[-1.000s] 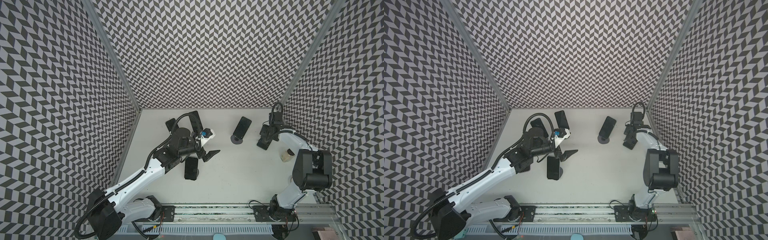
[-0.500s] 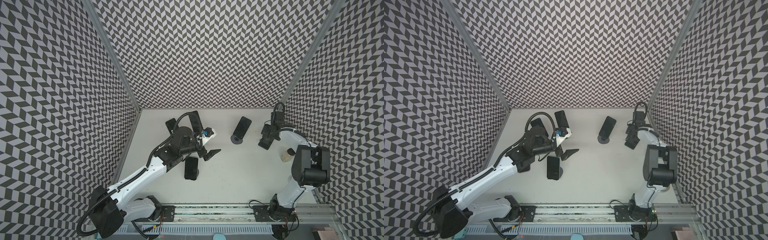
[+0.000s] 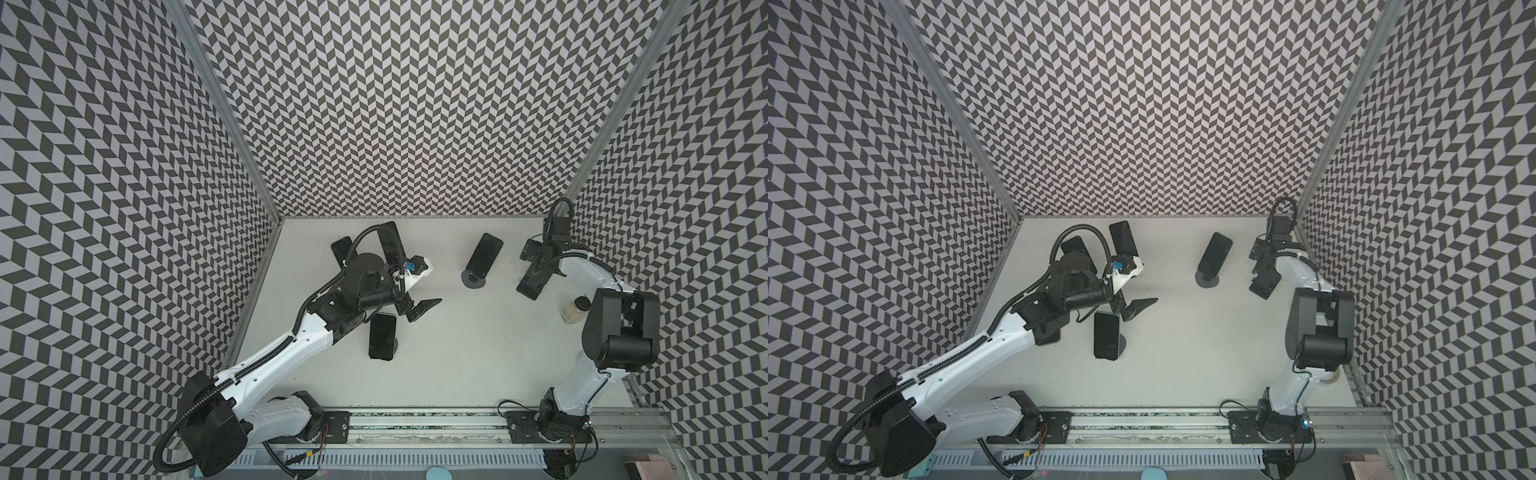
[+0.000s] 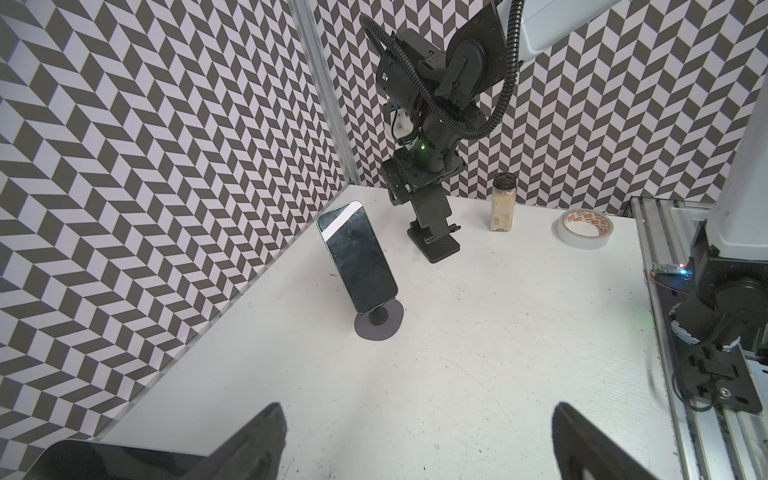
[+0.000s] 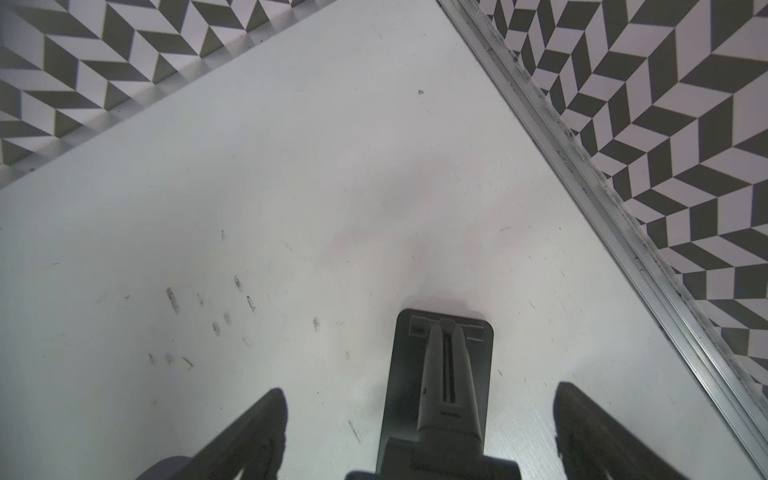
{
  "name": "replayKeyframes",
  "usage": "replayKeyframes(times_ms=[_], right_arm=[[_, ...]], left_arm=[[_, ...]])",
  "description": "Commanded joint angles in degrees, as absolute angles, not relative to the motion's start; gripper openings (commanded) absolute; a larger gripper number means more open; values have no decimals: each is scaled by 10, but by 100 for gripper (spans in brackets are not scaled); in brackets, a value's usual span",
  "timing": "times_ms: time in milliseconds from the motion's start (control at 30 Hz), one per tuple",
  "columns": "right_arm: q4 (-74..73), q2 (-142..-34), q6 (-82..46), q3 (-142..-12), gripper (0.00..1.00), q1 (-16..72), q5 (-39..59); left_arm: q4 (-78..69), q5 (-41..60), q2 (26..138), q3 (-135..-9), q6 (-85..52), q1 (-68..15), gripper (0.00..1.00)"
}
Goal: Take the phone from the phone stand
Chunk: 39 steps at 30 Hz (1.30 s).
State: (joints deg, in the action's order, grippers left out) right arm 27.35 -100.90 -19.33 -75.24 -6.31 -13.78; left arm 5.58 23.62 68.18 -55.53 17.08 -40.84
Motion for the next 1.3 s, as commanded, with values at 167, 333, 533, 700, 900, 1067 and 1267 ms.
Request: replayKeyframes(times_ms=[167, 333, 533, 700, 900, 1067, 1267], right_arm=[[304, -988, -237, -791, 100, -66, -176], [321, -964, -255, -802, 100, -64, -195], [327, -921, -283, -792, 97, -49, -182], [339, -888, -310, -786, 95, -8, -193], [352, -866, -303, -807, 93, 87, -266], [363, -864, -326, -823, 91, 150, -289], [378, -888, -344, -842, 91, 211, -314]], left_arm=[[52, 226, 666, -579, 184, -404, 100], [51, 219, 658, -576, 190, -403, 100], [47, 205, 653, -577, 197, -403, 100], [27, 197, 651, -574, 191, -403, 100], [10, 200, 651, -573, 190, -403, 100], [-10, 193, 649, -566, 187, -403, 100], [-18, 184, 642, -561, 189, -402, 100]])
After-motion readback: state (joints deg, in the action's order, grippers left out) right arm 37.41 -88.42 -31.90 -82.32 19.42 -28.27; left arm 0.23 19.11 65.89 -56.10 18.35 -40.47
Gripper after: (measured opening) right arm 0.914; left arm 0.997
